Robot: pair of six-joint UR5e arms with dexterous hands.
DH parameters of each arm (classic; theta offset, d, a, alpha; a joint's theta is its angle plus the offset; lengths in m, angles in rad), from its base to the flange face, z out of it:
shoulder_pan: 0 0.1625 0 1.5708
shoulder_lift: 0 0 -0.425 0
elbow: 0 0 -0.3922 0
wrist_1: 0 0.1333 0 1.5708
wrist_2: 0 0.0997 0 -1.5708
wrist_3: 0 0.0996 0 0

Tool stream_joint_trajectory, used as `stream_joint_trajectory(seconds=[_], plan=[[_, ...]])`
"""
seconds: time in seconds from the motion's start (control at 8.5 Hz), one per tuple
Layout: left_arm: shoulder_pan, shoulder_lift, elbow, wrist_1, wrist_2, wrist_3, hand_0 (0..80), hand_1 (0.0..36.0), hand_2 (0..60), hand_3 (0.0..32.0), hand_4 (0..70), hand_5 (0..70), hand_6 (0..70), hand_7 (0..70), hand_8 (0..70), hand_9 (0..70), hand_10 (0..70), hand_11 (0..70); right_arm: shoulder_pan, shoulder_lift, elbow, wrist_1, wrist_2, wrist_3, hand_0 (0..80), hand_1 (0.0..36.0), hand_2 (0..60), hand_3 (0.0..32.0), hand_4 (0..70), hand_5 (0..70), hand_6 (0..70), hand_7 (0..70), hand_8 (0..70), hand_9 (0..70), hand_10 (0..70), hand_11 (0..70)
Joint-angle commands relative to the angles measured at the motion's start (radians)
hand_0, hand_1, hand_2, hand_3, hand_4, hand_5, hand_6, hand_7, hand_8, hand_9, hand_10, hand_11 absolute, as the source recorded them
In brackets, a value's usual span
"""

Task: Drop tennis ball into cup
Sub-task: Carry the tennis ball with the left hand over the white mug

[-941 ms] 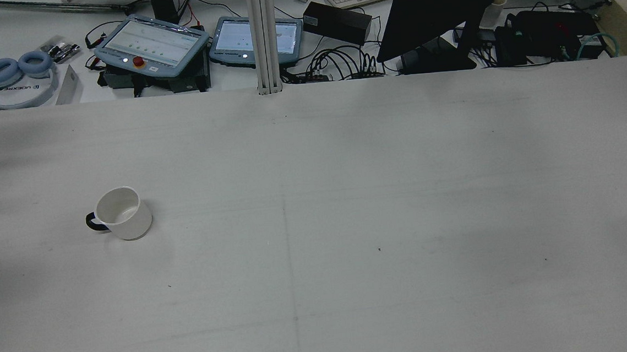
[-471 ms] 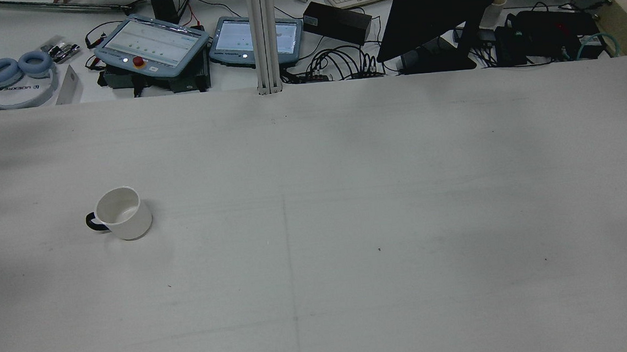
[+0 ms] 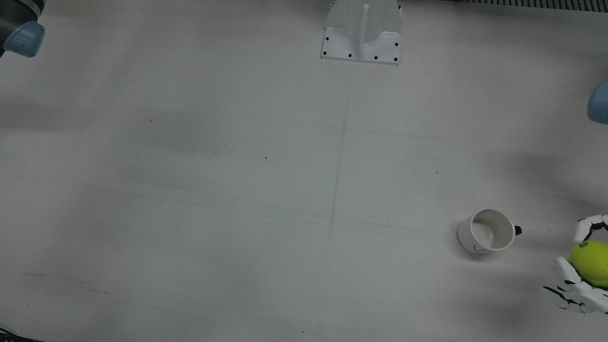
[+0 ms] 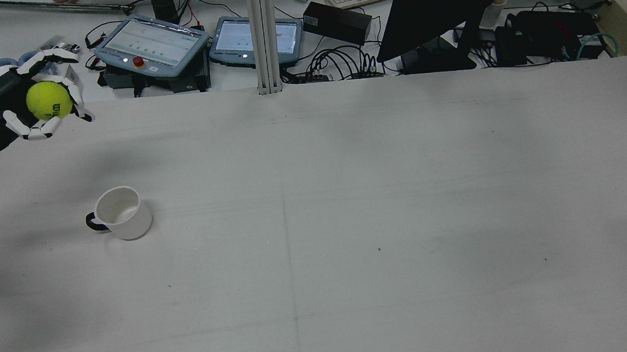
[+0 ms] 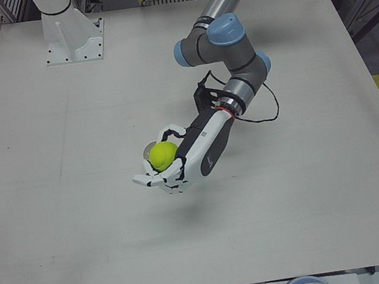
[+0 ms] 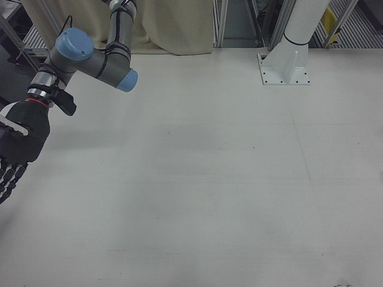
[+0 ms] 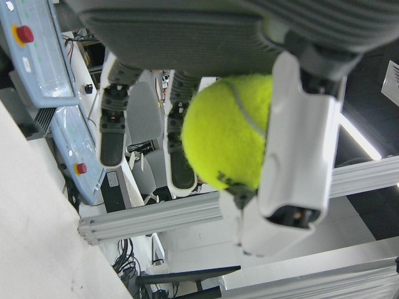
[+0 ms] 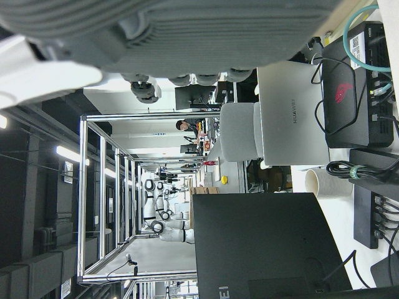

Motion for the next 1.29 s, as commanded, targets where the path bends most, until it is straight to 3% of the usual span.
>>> stream_joint_trajectory(seconds=[0.0,0.35,0.47,0.59,0.71,0.82,0.94,1.06,1.18], plan=[[0.088,0.068,-0.015,-0.018,0.001,0.014,80.0,36.0,60.0,32.0,7.0,33.9,70.0,61.6,49.4,42.9,22.8,36.7,0.000,0.000,0.000,0.000,0.000,0.000,0.0,0.0,0.0,0.0,0.0,0.0,0.0,0.0,0.0,0.0,0.0,0.0],[0.113,0.087,-0.038,-0.022,0.001,0.014,80.0,36.0,60.0,32.0,4.2,34.1,70.0,58.9,49.2,42.4,22.5,36.3,0.000,0.000,-0.001,0.000,0.000,0.000,0.0,0.0,0.0,0.0,0.0,0.0,0.0,0.0,0.0,0.0,0.0,0.0],[0.135,0.095,-0.043,-0.030,0.001,0.014,80.0,36.0,60.0,32.0,3.9,31.1,65.6,61.4,47.5,42.6,22.3,36.0,0.000,0.000,0.000,0.000,0.000,0.000,0.0,0.0,0.0,0.0,0.0,0.0,0.0,0.0,0.0,0.0,0.0,0.0],[0.158,0.096,-0.041,-0.032,0.001,0.015,80.0,36.0,60.0,32.0,3.7,33.2,70.0,56.7,47.9,40.7,22.0,35.6,0.000,0.000,0.000,0.000,0.000,0.000,0.0,0.0,0.0,0.0,0.0,0.0,0.0,0.0,0.0,0.0,0.0,0.0],[0.174,0.096,-0.035,-0.032,-0.002,0.017,80.0,36.0,60.0,32.0,0.4,31.3,65.2,39.0,41.0,28.2,21.5,35.0,0.000,0.000,-0.001,0.000,0.000,0.000,0.0,0.0,0.0,0.0,0.0,0.0,0.0,0.0,0.0,0.0,0.0,0.0],[0.177,0.095,-0.034,-0.032,-0.002,0.030,80.0,36.0,52.1,32.0,0.0,27.8,49.7,28.9,33.8,20.1,19.6,32.4,0.000,0.000,-0.001,0.000,0.000,0.000,0.0,0.0,0.0,0.0,0.0,0.0,0.0,0.0,0.0,0.0,0.0,0.0],[0.177,0.093,-0.035,-0.032,-0.002,0.031,80.0,36.0,46.3,32.0,0.0,24.2,37.3,24.8,28.9,16.0,17.8,29.6,0.000,0.000,-0.001,0.000,0.000,0.000,0.0,0.0,0.0,0.0,0.0,0.0,0.0,0.0,0.0,0.0,0.0,0.0],[0.177,0.095,-0.035,-0.032,-0.002,0.031,80.0,36.0,46.7,32.0,0.0,22.1,32.5,24.0,26.8,14.3,16.9,27.9,0.000,0.000,-0.001,0.000,0.000,0.000,0.0,0.0,0.0,0.0,0.0,0.0,0.0,0.0,0.0,0.0,0.0,0.0],[0.174,0.096,-0.037,-0.032,-0.002,0.029,78.1,36.0,48.4,32.0,0.0,23.6,43.2,20.8,28.2,12.8,16.5,27.0,0.000,0.000,-0.001,0.000,0.000,0.000,0.0,0.0,0.0,0.0,0.0,0.0,0.0,0.0,0.0,0.0,0.0,0.0]])
